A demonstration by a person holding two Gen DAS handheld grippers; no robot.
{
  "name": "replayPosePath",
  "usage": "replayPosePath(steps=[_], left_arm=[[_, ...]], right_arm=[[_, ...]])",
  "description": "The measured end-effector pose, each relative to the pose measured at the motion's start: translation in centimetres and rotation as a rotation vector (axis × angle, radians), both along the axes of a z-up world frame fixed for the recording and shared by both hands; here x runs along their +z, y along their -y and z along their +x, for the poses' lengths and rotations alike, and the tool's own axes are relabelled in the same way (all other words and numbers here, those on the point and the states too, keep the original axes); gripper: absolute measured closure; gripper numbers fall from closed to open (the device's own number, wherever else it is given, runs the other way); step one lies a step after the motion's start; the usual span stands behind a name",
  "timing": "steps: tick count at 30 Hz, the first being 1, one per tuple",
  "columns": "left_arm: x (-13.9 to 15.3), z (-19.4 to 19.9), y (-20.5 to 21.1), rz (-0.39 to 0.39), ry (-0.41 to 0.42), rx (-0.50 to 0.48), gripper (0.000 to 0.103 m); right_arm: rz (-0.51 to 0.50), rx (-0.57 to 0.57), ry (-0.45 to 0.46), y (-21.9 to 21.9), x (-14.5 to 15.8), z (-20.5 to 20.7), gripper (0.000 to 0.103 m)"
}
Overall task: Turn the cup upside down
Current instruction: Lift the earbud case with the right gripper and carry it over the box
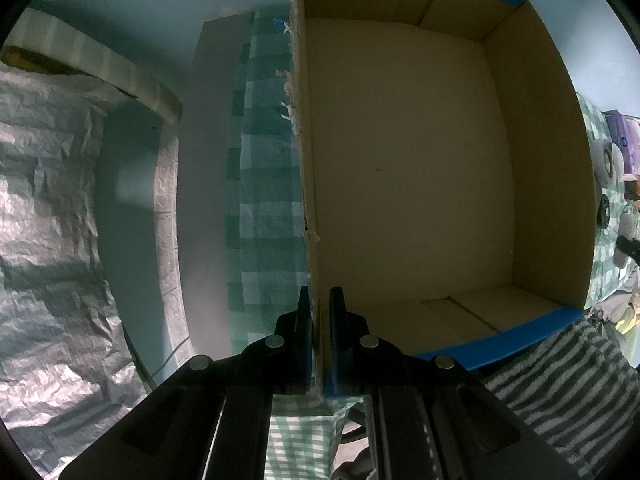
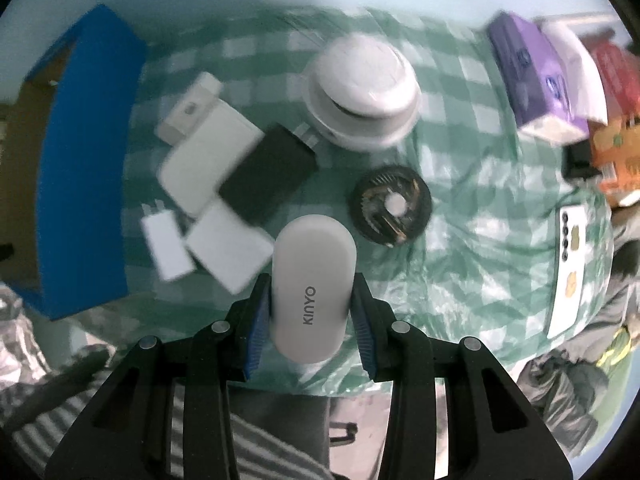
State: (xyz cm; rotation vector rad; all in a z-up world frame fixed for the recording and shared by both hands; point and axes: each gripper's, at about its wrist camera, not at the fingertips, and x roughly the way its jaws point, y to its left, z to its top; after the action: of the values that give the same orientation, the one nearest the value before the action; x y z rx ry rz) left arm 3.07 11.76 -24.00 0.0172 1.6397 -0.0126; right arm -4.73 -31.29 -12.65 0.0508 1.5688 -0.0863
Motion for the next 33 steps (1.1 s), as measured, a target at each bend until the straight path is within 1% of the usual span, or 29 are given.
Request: replayPosePath(steps=[2, 4, 6, 8, 11, 12, 13, 18, 22, 23, 25, 30, 33], left_arm=[[0.0, 0.0, 0.0, 0.001, -0.001, 0.0, 0.096], [0.0, 0.1, 0.0, 0.002, -0.001, 0.001, 0.096], [0.0, 0.1, 0.0, 0.002, 0.0, -0.002, 0.096], [0.0, 0.1, -0.1, 0.0, 0.001, 0.0, 0.096], [0.1, 0.1, -0.1, 0.0, 0.003, 0.005, 0.096], [0.1, 0.1, -0.1, 0.0, 0.004, 0.006, 0.096], [0.1, 0.1, -0.1, -0.001, 0.006, 0.007, 0.096], [0.1, 0.0, -0.2, -0.003, 0.006, 0.008, 0.096], [0.1, 0.0, -0.2, -0.002, 0.006, 0.007, 0.096], [0.1, 0.0, -0.2, -0.001, 0.006, 0.006, 0.096], [0.1, -0.1, -0.1, 0.0, 0.008, 0.004, 0.096], [0.0, -0.1, -0.1, 0.0, 0.008, 0.001, 0.096], [0.0, -0.1, -0.1, 0.001, 0.008, 0.0, 0.096]], right_arm=[[0.014, 0.035, 0.013, -1.0, 1.2, 1.3, 0.065], [0.026, 0.065, 0.027, -2.0, 2.6, 1.4, 0.065], [0.037, 0.099, 0.036, -3.2, 3.2, 2.2, 0.065], [0.047, 0.131, 0.043, -4.2, 3.1, 1.5, 0.065], [0.078, 0.175, 0.05, -5.6, 3.5, 2.1, 0.065], [0.075, 0.162, 0.04, -6.6, 3.7, 1.6, 0.065], [0.087, 0.181, 0.044, -7.9, 4.2, 1.5, 0.065], [0.098, 0.287, 0.055, -11.6, 4.9, 3.1, 0.065], [0.107, 0.373, 0.056, -14.6, 5.2, 4.1, 0.065], [0.094, 0.397, 0.041, -15.4, 5.3, 4.3, 0.065], [0.101, 0.433, 0.039, -16.8, 5.2, 4.6, 0.065], [0.098, 0.516, 0.016, -19.9, 3.9, 5.1, 0.065], [0.097, 0.557, -0.005, -21.5, 2.6, 5.1, 0.065]])
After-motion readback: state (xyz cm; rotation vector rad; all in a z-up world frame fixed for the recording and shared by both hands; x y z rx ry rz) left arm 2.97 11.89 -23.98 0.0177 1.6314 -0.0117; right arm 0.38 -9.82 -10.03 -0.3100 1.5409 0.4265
